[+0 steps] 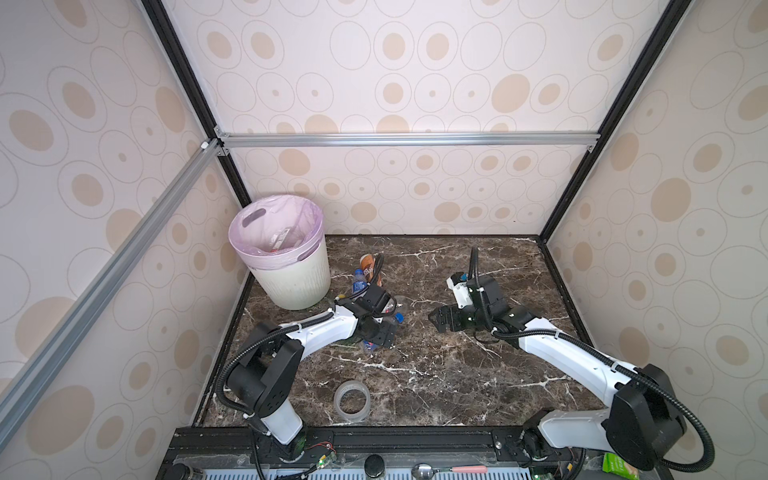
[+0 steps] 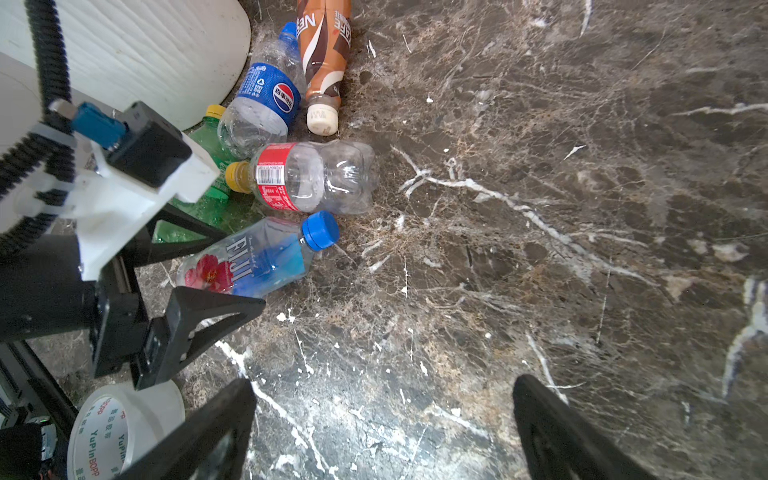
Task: Throw the plastic bottles in the bin
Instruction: 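Lower left gripper and close it on the blue-cap Fiji bottle, then lift the Fiji bottle upright with left gripper while right gripper closes on its cap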
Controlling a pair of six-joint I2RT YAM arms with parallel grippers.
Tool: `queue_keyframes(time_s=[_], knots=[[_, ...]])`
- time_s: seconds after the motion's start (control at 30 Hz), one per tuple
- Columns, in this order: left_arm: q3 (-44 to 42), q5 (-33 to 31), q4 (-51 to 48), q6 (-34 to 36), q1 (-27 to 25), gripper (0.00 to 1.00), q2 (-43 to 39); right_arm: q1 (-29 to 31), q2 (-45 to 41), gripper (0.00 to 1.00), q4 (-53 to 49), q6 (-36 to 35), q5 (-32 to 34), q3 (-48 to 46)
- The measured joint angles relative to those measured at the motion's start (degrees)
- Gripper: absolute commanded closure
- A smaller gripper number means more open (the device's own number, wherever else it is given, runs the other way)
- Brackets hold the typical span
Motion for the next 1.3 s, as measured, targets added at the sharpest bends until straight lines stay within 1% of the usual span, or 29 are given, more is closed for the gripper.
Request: queue_keyframes(time_s=[0.07, 0.13, 0.33, 0.4, 0.43, 0.73, 0.87, 1.1, 1.3], knots=[[0.0, 0.1, 0.3, -0.2, -0.7, 0.21, 0.5, -0.3, -0.1, 0.0, 0.0, 0.2, 0.1, 0.0], [0.0, 0.3, 0.8, -0.4, -1.3, 0.28, 1.1, -0.6, -0.1, 0.0, 0.2, 0.5, 0.1, -0.2], [0.1, 0.7, 2.3, -1.1, -3.0, 0.4, 3.8, -2.3, -0.1, 0.0, 0.5, 1.8, 0.3, -1.4], [0.4, 0.8, 2.4, -1.2, -3.7, 0.47, 4.8, -3.1, -0.1, 0.0, 0.5, 2.5, 0.4, -1.7], [0.7, 0.9, 2.5, -1.4, -4.0, 0.49, 5.0, -3.5, -0.1, 0.0, 0.5, 2.7, 0.5, -1.8], [4.3, 1.4, 4.6, -3.2, -8.2, 0.52, 6.9, -7.3, -0.6, 0.0, 0.5, 5.4, 0.2, -3.2], [6.3, 1.2, 5.9, -3.7, -8.7, 0.53, 6.9, -9.5, -0.7, 0.0, 0.5, 6.7, -1.3, -3.4], [10.1, 1.0, 9.0, -3.9, -8.7, 0.52, 6.9, -13.0, -0.7, 0.05, 1.7, 10.4, -5.8, -3.4], [13.8, 1.0, 12.0, -3.9, -8.7, 0.52, 7.4, -13.8, -0.2, 0.08, 1.8, 12.9, -9.2, 1.1]])
